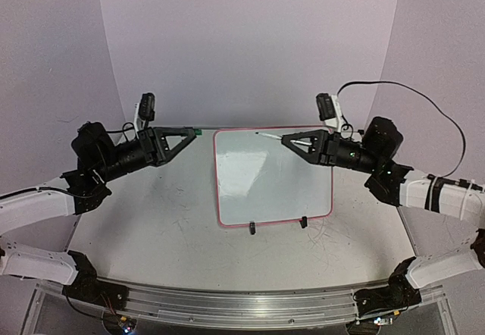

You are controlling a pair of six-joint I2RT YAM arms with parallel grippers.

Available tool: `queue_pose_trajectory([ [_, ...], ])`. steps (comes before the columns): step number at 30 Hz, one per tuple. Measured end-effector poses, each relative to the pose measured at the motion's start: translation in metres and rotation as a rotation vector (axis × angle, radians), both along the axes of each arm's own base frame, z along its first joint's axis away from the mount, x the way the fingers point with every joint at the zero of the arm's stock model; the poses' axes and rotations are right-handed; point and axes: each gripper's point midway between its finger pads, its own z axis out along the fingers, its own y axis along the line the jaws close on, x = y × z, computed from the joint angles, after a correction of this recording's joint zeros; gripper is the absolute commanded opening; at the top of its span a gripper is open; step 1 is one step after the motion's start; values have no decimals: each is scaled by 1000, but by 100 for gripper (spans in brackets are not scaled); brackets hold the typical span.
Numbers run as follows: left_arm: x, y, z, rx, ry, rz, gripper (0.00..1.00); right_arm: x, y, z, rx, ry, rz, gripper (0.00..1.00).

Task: Write a sentence on the whiteboard
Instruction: Open the pen cap from the whiteboard marker, then place the pen cap at the center of the board.

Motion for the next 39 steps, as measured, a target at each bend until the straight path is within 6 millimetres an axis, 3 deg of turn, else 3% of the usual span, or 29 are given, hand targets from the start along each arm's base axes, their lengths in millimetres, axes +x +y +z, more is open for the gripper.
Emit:
queue_pose_trajectory([
  [3, 18, 30, 2, 15, 11, 110, 0, 12, -27, 1, -25, -33, -106, 0],
  [6, 42, 49, -16, 104, 99, 256, 0, 20, -42, 0, -96, -72, -211, 0],
  [11, 73, 69, -94, 344, 337, 446, 0, 30, -63, 4, -216, -135, -374, 0],
  [15, 73, 76, -169, 522, 501, 467, 0, 40, -76, 7, -275, -165, -472, 0],
  [20, 64, 81, -234, 689, 616, 445, 0, 47, -83, 1, -333, -171, -527, 0],
  [27, 61, 86, -277, 802, 656, 432, 0, 50, -82, -2, -359, -179, -526, 0],
  [33, 64, 91, -326, 975, 716, 448, 0, 48, -80, -1, -352, -179, -510, 0],
  [39, 69, 84, -324, 999, 639, 468, 1, 47, -78, 3, -332, -184, -497, 0],
])
